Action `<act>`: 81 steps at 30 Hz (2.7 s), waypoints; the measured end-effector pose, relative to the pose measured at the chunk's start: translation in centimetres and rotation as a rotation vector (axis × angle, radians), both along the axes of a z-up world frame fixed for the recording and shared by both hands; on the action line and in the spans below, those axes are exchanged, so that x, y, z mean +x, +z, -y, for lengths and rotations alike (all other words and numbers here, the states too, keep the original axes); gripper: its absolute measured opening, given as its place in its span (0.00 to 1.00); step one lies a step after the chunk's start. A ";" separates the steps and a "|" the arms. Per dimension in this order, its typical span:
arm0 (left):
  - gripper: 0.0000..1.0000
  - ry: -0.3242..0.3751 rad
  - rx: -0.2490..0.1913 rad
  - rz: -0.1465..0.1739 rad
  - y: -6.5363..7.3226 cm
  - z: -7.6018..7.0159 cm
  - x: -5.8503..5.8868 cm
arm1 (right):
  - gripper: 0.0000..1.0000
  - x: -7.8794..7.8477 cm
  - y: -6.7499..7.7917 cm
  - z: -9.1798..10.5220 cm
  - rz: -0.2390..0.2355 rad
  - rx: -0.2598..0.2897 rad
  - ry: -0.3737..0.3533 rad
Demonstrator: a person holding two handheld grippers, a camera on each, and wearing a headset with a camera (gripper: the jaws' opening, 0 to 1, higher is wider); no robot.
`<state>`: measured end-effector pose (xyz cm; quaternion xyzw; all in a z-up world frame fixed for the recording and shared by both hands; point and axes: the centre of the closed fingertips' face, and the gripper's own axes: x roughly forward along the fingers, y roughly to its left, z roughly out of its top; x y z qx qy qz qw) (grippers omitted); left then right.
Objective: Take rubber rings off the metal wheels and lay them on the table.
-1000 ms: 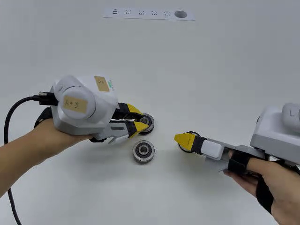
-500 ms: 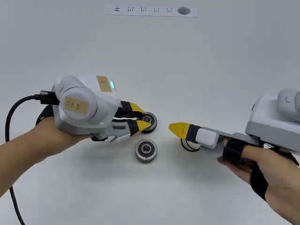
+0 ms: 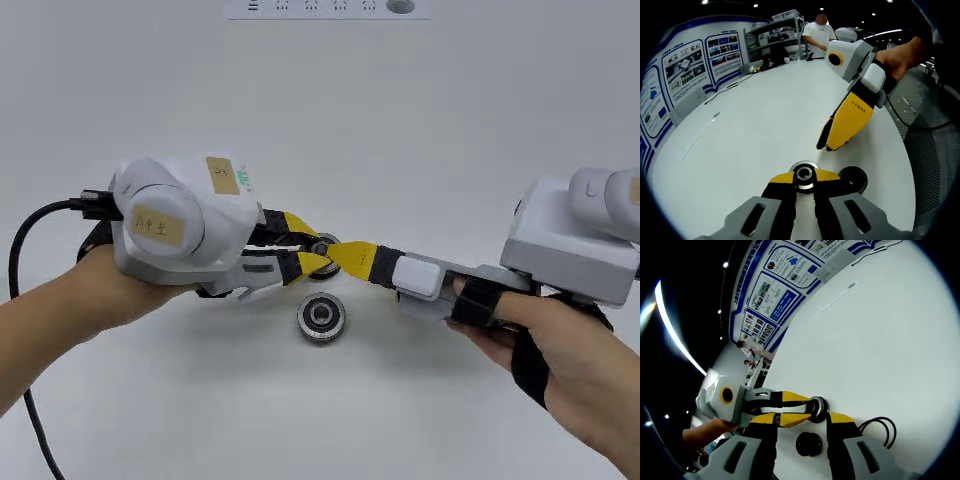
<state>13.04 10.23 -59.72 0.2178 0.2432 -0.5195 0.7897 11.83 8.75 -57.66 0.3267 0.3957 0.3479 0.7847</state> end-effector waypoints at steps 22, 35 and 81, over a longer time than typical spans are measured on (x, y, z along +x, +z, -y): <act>0.12 -0.049 0.013 0.003 0.0 0.2 0.0 | 0.49 0.7 -0.9 -1.9 -0.049 0.046 0.002; 0.12 -0.044 0.017 0.002 0.0 0.2 0.0 | 0.48 0.5 -0.6 -1.7 -0.056 0.065 -0.009; 0.12 -0.048 0.022 -0.001 0.1 0.3 -0.2 | 0.49 0.3 -0.6 -1.7 -0.055 0.056 -0.009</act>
